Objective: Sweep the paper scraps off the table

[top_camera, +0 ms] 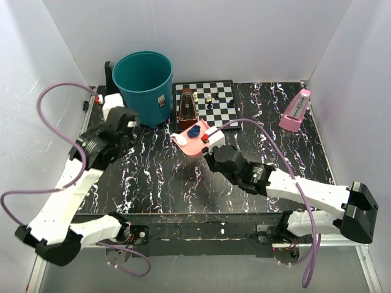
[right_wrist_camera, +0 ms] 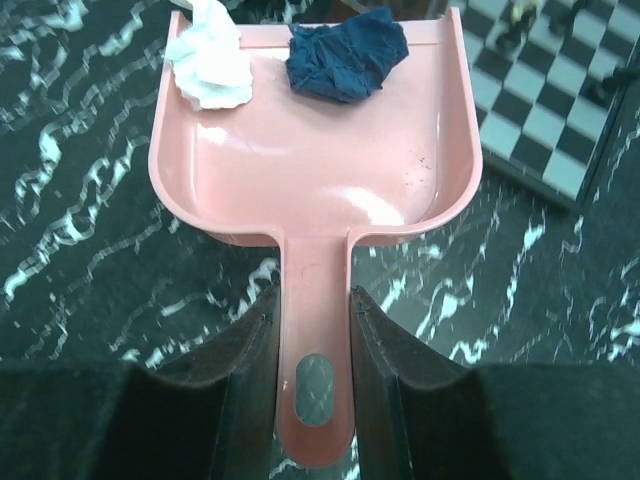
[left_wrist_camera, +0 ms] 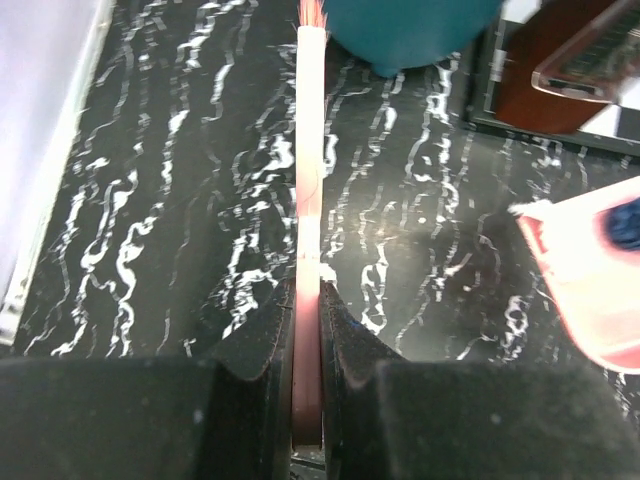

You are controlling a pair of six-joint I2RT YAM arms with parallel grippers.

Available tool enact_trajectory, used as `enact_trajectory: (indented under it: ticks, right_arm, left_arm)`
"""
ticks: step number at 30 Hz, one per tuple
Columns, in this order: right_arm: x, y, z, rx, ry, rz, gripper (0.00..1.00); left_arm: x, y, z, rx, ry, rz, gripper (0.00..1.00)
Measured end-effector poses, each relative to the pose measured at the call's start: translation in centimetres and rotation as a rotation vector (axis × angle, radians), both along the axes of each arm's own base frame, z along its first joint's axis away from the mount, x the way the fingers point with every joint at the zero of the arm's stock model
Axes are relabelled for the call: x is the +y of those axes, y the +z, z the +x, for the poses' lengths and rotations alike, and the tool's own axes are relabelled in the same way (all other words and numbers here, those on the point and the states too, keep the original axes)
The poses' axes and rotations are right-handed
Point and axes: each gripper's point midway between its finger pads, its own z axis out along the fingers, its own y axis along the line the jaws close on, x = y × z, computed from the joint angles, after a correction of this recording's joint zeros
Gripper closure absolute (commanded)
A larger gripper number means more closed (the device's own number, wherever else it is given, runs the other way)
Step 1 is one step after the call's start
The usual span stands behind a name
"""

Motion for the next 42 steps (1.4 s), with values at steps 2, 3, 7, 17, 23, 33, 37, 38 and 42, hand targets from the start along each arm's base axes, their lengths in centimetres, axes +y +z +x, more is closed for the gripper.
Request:
enact_trajectory:
  ticks: [2, 3, 7, 17, 23, 33, 37, 38, 42]
  right_arm:
    - [1.2, 1.6, 0.6, -0.021, 0.017, 0.005, 0.99]
    - [1.8, 2.5, 0.9, -0.031, 0.024, 0.007, 0.99]
    - [4.6, 6.3, 2.2, -0.074, 0.054, 0.009, 0.99]
    - [12.3, 16.7, 6.5, -0.149, 0.107, 0.019, 0.99]
    - [16.1, 17.0, 10.6, -0.132, 0.108, 0.025, 0.99]
    - [20.8, 15.5, 15.3, -0.095, 0.126, 0.152, 0.99]
    - [21.8, 16.5, 15.7, -0.033, 0.16, 0.303, 0.99]
    - [21.9, 17.0, 15.9, -0.013, 0.169, 0.353, 0.99]
    - [21.7, 19.0, 17.2, 0.084, 0.184, 0.553, 0.99]
  left_arm:
    - [1.8, -0.1, -1.4, -0.026, 0.05, 0.007, 1.0]
    - [2.6, 0.0, -1.9, -0.042, 0.07, 0.007, 1.0]
    - [4.5, 0.4, -3.5, -0.097, 0.119, -0.004, 1.0]
    - [4.8, -1.2, -4.3, -0.101, 0.116, -0.011, 1.0]
    - [4.7, -2.6, -4.4, -0.08, 0.107, -0.008, 1.0]
    - [3.7, -3.8, -4.3, -0.051, 0.079, -0.037, 1.0]
    - [3.5, -4.3, -4.2, -0.043, 0.071, -0.041, 1.0]
    - [3.4, -4.4, -4.2, -0.042, 0.069, -0.043, 1.0]
    - [3.1, -4.8, -4.1, -0.031, 0.06, -0.054, 1.0]
